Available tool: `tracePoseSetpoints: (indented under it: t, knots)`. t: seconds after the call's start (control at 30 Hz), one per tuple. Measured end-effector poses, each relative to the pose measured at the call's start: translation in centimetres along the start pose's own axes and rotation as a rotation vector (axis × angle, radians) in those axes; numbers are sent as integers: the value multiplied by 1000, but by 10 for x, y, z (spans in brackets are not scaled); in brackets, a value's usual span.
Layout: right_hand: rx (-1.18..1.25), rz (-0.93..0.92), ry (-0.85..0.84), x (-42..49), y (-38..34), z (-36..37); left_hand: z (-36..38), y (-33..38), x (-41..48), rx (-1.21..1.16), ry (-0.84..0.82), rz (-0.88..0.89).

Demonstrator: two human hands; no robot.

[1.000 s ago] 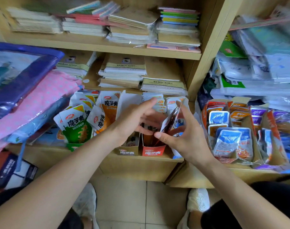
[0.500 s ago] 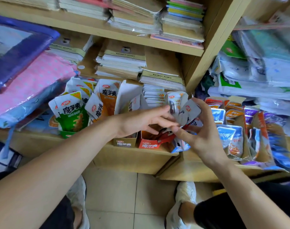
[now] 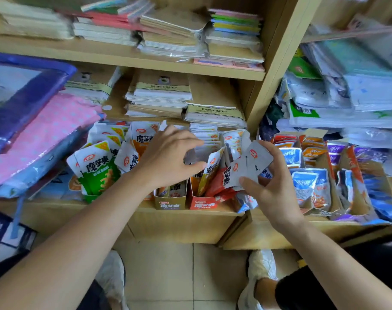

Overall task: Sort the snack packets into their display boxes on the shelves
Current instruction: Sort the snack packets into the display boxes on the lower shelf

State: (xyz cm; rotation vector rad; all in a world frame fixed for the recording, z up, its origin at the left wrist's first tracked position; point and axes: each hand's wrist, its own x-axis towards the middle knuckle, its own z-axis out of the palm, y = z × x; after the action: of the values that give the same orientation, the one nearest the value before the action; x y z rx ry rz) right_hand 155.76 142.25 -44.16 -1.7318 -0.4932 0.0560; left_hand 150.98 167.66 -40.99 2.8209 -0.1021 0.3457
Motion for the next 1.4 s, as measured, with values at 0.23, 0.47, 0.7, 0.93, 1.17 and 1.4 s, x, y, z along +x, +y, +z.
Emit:
tracePoseSetpoints:
  t: [0.23, 0.47, 0.7, 0.93, 1.17, 1.4]
  knots:
    - [25, 25, 16, -3, -3, 2, -7, 7, -3, 67, -10, -8]
    - [-45, -17, 6, -1, -3, 2, -5, 9, -14, -277, -293, 37]
    - [-51, -17, -31, 3, -3, -4, 2, 15, -31, -378, -508, 113]
    - [-7, 2, -52, 3, -1, -4, 9, 16, -50, -65, -435, 145]
    - [-12, -2, -62, 4, -3, -2, 8, 4, -51, -161, -284, 97]
    - [-13, 3, -64, 5, -4, 0, 22, 13, -32, -25, 129, -47]
